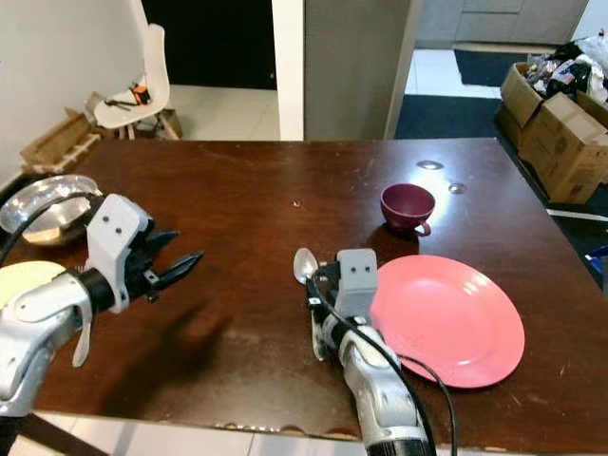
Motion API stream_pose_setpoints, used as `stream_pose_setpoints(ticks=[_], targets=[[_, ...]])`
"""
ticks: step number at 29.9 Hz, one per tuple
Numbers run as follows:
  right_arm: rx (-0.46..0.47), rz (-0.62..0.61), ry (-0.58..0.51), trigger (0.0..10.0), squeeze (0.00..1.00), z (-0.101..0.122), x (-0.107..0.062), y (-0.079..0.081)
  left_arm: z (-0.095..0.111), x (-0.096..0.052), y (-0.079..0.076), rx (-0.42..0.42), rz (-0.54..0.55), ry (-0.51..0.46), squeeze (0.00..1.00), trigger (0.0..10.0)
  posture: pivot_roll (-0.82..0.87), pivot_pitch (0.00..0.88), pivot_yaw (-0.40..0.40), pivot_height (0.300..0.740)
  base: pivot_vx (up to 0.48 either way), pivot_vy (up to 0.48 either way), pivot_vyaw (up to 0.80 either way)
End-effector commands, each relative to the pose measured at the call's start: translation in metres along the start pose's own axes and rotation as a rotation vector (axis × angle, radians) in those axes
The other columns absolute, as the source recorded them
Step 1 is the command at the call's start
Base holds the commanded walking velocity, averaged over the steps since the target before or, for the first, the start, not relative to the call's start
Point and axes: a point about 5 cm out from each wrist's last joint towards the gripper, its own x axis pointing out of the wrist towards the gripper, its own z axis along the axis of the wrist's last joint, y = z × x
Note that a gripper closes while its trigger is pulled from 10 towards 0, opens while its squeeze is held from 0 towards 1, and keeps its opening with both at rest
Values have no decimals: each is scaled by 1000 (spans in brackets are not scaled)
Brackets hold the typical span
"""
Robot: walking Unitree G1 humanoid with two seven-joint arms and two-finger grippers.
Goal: Setting the table
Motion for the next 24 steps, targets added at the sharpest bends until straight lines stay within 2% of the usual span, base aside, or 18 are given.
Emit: stream_pose_setpoints(ticks=[1, 5, 9, 11, 13, 17, 18, 19, 20, 21, 24], targets=[[7, 27, 13, 10000, 0, -3, 3, 4, -1, -6, 1, -12, -10, 12, 0, 10000, 46, 73, 145, 740, 0, 0, 0], [-34, 59, 96, 10000, 0, -14, 10, 4, -2, -13, -3, -22, -16, 28, 0, 10000, 68, 88, 129, 740, 0, 0, 0], [-55, 45, 172, 10000, 0, -26, 10, 1, -3, -16, -6, -35, -14, 34, 0, 10000, 71, 91, 123, 740, 0, 0, 0], [-75, 39, 243, 10000, 0, -37, 8, -1, -3, -17, -8, -44, -13, 35, 0, 10000, 74, 95, 117, 740, 0, 0, 0], [-61, 40, 311, 10000, 0, -49, 5, 0, -4, -19, -11, -55, -13, 39, 0, 10000, 72, 98, 111, 740, 0, 0, 0], [-36, 36, 364, 10000, 0, -59, 3, 0, -4, -19, -12, -62, -10, 40, 0, 10000, 72, 100, 108, 740, 0, 0, 0], [-19, 41, 384, 7333, 0, -62, 2, 0, -4, -19, -13, -64, -8, 41, 0, 10000, 72, 100, 107, 740, 0, 0, 0], [-8, 46, 396, 7333, 0, -65, 1, 0, -4, -19, -13, -66, -6, 41, 0, 10000, 72, 100, 107, 740, 0, 0, 0], [-2, 49, 401, 2275, 0, -66, 1, 0, -4, -19, -14, -67, -6, 42, 0, 10000, 71, 100, 106, 740, 0, 0, 0], [6, 57, 410, 0, 0, -68, 0, 1, -4, -19, -14, -68, -4, 42, 0, 10000, 70, 99, 104, 740, 0, 0, 0], [41, 77, 432, 0, 0, -71, -1, 3, -5, -19, -14, -75, 5, 44, 0, 10000, 65, 95, 99, 740, 0, 0, 0]])
